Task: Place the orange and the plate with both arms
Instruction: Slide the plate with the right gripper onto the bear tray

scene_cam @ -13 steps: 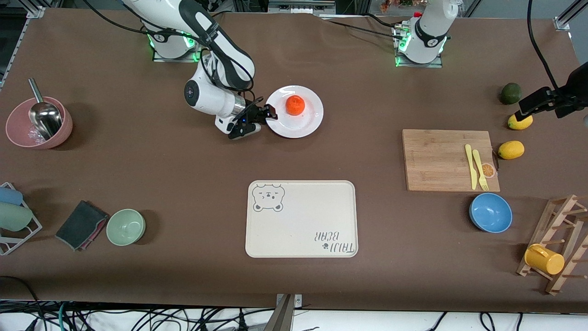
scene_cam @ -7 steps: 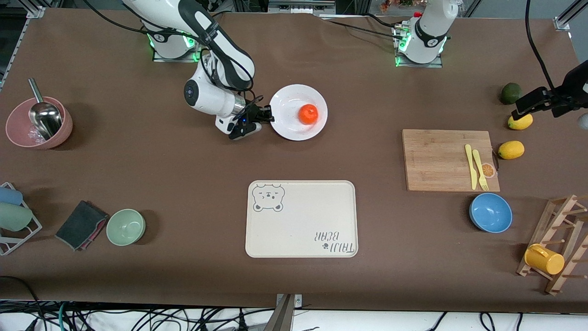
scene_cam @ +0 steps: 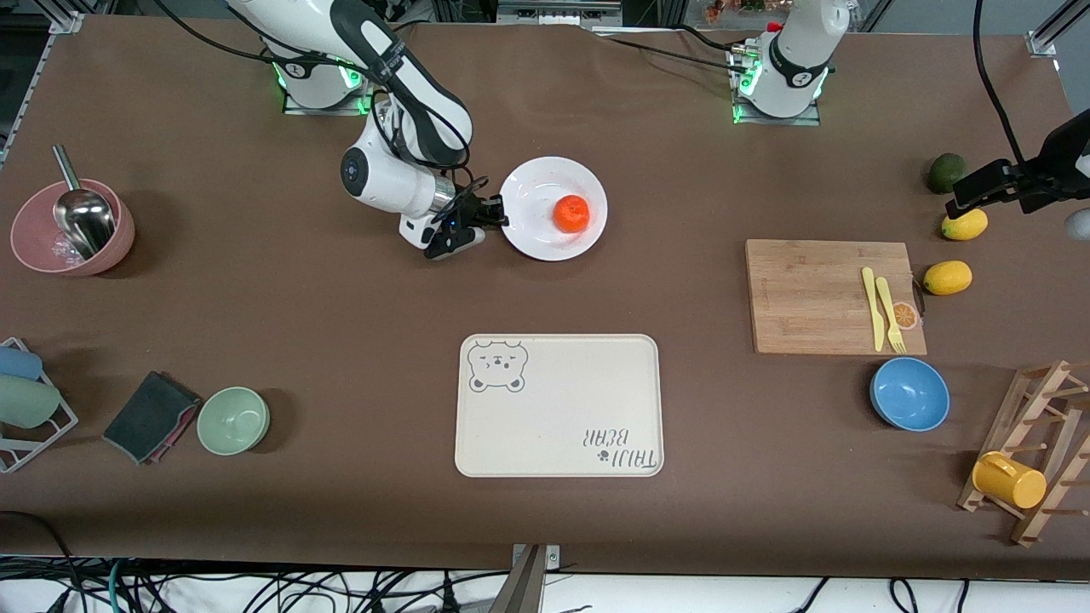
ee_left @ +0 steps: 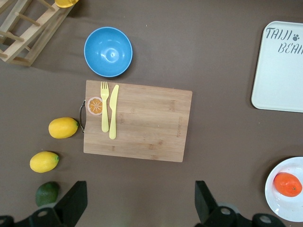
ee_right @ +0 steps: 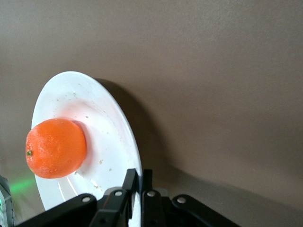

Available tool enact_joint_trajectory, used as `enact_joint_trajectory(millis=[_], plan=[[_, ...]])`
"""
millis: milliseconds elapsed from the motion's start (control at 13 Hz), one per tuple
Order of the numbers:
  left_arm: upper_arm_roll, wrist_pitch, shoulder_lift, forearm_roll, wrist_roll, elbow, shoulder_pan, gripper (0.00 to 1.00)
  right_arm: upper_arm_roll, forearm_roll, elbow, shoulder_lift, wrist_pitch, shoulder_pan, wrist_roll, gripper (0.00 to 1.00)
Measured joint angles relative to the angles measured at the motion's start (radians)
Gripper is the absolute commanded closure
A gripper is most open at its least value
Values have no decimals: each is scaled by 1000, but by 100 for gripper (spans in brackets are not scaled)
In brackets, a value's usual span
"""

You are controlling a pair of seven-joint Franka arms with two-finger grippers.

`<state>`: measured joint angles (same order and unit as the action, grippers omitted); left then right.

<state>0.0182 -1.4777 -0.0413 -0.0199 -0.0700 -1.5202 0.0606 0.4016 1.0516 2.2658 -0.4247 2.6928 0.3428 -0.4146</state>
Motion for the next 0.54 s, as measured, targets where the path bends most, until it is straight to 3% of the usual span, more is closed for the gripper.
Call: enact_joint_trajectory(millis=[307, 537], plan=[[0, 3, 0, 0, 0, 0, 0, 0, -2, 19, -7, -1, 15, -4, 1, 100], [0, 8, 0, 0, 0, 0, 0, 0, -5, 112, -36, -3, 26, -9, 1, 100]])
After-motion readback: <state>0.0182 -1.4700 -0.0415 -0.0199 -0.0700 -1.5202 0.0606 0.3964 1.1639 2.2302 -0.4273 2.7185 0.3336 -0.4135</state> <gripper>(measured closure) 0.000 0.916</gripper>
